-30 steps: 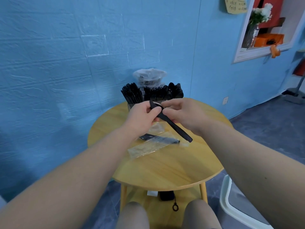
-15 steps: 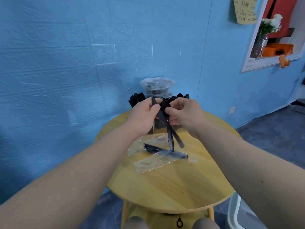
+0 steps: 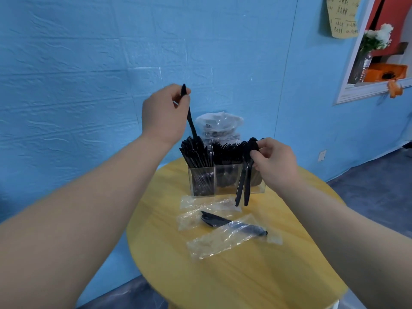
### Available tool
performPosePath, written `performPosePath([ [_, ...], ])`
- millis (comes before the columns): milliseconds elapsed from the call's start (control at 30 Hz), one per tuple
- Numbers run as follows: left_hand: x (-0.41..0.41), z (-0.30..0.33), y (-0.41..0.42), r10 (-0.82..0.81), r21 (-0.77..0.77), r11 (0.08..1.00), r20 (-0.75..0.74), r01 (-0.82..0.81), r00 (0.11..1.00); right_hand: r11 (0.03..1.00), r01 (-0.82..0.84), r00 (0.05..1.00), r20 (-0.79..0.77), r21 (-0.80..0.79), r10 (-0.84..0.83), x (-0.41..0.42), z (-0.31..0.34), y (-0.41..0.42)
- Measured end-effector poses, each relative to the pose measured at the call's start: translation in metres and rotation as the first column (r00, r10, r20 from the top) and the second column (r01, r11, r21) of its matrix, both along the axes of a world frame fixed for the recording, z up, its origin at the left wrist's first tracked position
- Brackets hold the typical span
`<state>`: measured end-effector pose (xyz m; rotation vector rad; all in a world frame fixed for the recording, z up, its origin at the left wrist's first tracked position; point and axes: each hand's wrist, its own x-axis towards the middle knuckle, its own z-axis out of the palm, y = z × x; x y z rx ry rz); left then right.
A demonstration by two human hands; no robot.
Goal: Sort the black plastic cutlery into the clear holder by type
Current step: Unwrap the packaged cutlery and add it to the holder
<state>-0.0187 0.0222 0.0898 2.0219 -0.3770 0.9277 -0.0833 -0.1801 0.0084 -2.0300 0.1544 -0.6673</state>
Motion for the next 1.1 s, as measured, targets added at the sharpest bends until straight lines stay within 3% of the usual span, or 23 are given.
performPosePath([
  [200, 0.025, -0.036, -0.006, 0.114, 0.312, 0.948, -0.134, -0.067, 0.984, 0.998, -0.062, 0.998, -0.022, 0.034, 0.063, 0.004, -0.003, -0.004],
  [433, 0.036, -0.077, -0.016, 0.207, 0.647, 0.762, -0.195, -0.033, 0.959, 0.982, -0.141, 0.989, -0.033, 0.129, 0.147, 0.011, -0.006, -0.011],
  [533, 0.030, -0.075, -0.026, 0.091, 0.559, 0.829, -0.089, -0.025, 0.992, 0.967, -0.180, 0.981, -0.032, 0.182, 0.189, 0.013, -0.006, -0.011],
  [600, 0.020, -0.069, -0.040, -0.087, 0.531, 0.842, -0.032, 0.091, 0.996, 0.959, -0.204, 0.977, -0.016, 0.199, 0.211, 0.014, -0.005, -0.010],
  [700, 0.006, -0.064, -0.057, -0.292, 0.527, 0.777, -0.180, 0.343, 0.939, 0.945, -0.236, 0.970, -0.005, 0.228, 0.244, 0.016, -0.001, -0.007],
  [767, 0.004, -0.061, -0.061, -0.337, 0.413, 0.806, -0.268, 0.423, 0.903, 0.949, -0.231, 0.972, 0.002, 0.215, 0.236, 0.018, 0.001, -0.008],
  [867, 0.006, -0.046, -0.060, -0.282, 0.346, 0.877, -0.189, 0.333, 0.941, 0.977, -0.139, 0.990, 0.020, 0.164, 0.138, 0.020, 0.001, -0.018],
  [967, 0.012, -0.018, -0.053, -0.166, 0.271, 0.950, 0.014, 0.156, 0.986, 0.993, -0.023, 0.999, 0.047, 0.117, 0.018, 0.019, -0.001, -0.031],
  [1100, 0.022, 0.002, -0.050, -0.060, 0.278, 0.960, 0.109, 0.028, 0.992, 0.984, 0.042, 0.996, 0.070, 0.172, -0.055, 0.018, -0.002, -0.038],
])
